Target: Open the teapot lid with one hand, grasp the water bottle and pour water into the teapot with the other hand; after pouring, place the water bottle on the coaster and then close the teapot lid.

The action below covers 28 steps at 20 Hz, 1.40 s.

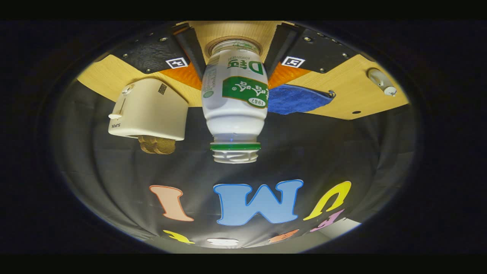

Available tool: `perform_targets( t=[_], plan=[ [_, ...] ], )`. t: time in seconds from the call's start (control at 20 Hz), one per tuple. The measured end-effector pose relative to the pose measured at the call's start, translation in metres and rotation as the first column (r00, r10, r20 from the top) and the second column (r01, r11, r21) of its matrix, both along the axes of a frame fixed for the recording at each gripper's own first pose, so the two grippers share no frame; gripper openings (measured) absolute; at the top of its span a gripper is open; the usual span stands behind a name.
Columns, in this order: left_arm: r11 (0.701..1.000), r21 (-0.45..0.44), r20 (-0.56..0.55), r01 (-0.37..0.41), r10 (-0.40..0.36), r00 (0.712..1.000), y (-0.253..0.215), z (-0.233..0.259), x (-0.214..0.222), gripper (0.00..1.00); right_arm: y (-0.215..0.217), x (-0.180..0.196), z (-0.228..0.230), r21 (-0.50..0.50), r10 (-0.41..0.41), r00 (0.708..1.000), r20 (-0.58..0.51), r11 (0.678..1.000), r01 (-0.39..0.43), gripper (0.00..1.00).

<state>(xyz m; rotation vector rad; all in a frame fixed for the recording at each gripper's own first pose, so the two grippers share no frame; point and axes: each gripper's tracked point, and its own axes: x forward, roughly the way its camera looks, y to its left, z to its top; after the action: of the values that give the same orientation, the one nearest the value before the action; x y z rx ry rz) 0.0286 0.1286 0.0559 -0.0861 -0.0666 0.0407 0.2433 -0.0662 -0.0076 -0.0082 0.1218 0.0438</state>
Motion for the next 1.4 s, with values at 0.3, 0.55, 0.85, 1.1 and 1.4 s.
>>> perform_targets(
  t=[0.3, 0.55, 0.85, 1.1, 1.4],
  plan=[
    [1.000, -0.016, 0.008, -0.003, 0.003, 1.000, 0.000, 0.001, -0.003, 0.86, 0.001, 0.002, -0.004, 0.028, -0.001, 1.000, 0.014, 1.000, 0.001, 0.75],
    [1.000, -0.013, 0.004, 0.010, -0.010, 1.000, -0.006, 0.001, -0.010, 0.86, 0.001, 0.001, -0.006, 0.010, -0.004, 1.000, 0.010, 1.000, 0.004, 0.76],
    [0.999, -0.020, 0.001, 0.027, -0.027, 1.000, -0.011, 0.005, -0.017, 0.82, 0.001, -0.020, 0.016, 0.002, -0.026, 0.998, 0.063, 1.000, 0.026, 0.96],
    [0.999, -0.020, -0.003, 0.048, -0.048, 0.999, -0.032, -0.001, -0.022, 0.87, 0.009, -0.103, 0.030, 0.012, -0.016, 0.996, 0.088, 1.000, 0.015, 0.96],
    [0.993, -0.041, -0.080, 0.114, -0.117, 0.990, -0.102, -0.052, -0.024, 0.96, 0.046, -0.229, 0.013, 0.046, -0.109, 0.986, 0.124, 0.994, 0.104, 0.95]
  ],
)
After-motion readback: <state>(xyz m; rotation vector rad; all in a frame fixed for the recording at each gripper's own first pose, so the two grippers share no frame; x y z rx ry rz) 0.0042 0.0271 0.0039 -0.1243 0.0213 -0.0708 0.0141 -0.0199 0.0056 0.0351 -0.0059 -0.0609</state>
